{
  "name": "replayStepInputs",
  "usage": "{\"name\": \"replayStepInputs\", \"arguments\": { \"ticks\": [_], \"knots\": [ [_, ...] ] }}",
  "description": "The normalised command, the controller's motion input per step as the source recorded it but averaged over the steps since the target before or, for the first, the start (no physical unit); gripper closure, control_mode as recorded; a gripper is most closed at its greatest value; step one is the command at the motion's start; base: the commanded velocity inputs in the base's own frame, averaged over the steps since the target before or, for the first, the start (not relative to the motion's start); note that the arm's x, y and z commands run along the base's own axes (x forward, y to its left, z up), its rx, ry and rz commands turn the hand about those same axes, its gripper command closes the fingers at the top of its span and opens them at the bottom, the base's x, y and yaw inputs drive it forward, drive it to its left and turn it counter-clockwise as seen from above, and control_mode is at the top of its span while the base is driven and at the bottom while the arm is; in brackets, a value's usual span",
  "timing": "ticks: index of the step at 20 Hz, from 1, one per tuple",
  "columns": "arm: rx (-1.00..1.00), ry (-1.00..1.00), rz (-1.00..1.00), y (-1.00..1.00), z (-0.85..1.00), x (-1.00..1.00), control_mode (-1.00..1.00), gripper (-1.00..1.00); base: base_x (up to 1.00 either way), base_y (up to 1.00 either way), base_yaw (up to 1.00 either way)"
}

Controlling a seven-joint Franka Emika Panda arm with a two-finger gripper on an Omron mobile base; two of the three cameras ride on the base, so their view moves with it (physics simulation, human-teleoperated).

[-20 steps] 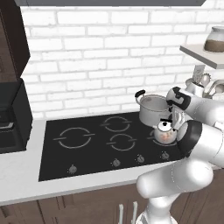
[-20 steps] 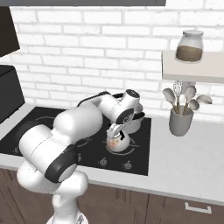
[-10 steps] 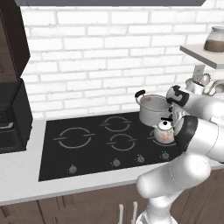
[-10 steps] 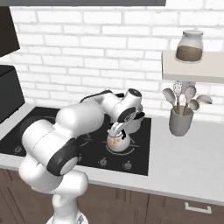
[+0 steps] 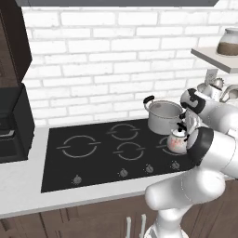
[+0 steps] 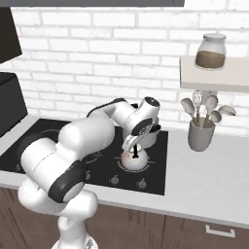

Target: Pick the kettle from the counter and place it on a stove burner. Then turn the burner on.

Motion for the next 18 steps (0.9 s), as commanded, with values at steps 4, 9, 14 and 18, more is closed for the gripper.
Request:
{"name": "replayStepInputs", "arguments": {
  "ticks": [4, 9, 14, 18],
  "knots": [
    [0.00, -0.05, 0.00, -0.02, 0.31, -0.26, -1.00, -1.00, 0.00, 0.00, 0.00],
    [0.00, -0.05, -0.01, -0.08, 0.47, -0.36, -1.00, -1.00, 0.00, 0.00, 0.00],
    [0.00, 0.03, -0.18, -0.06, 0.19, -0.81, -1.00, -1.00, 0.00, 0.00, 0.00],
    [0.00, 0.07, -0.31, -0.01, -0.26, -0.90, -1.00, -1.00, 0.00, 0.00, 0.00]
  ]
}}
